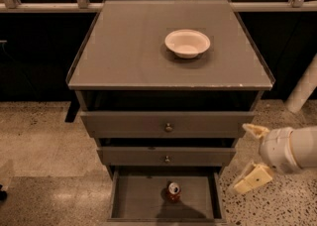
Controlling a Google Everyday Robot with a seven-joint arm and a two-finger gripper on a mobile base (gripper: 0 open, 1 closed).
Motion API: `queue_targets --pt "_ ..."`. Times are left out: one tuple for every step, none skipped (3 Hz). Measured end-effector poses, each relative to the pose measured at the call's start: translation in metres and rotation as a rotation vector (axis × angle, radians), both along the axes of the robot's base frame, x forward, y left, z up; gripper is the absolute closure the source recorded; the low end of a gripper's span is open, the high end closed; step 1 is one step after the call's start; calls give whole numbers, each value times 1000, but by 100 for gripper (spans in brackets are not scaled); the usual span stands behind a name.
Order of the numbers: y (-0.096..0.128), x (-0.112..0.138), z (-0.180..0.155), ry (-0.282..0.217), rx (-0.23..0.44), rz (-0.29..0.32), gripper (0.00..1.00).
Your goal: Pick coke can from bottom drawer and place on counter
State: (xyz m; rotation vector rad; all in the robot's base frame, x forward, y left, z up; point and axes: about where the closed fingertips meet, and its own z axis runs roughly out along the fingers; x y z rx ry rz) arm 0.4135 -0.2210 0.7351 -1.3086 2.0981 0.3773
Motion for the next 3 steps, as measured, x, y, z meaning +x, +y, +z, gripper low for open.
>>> queue_targets --pt "22 9 -43 -19 196 85 0" --pt "38 15 -90 -9 350 191 0" --pt "47 9 -135 48 443 203 0"
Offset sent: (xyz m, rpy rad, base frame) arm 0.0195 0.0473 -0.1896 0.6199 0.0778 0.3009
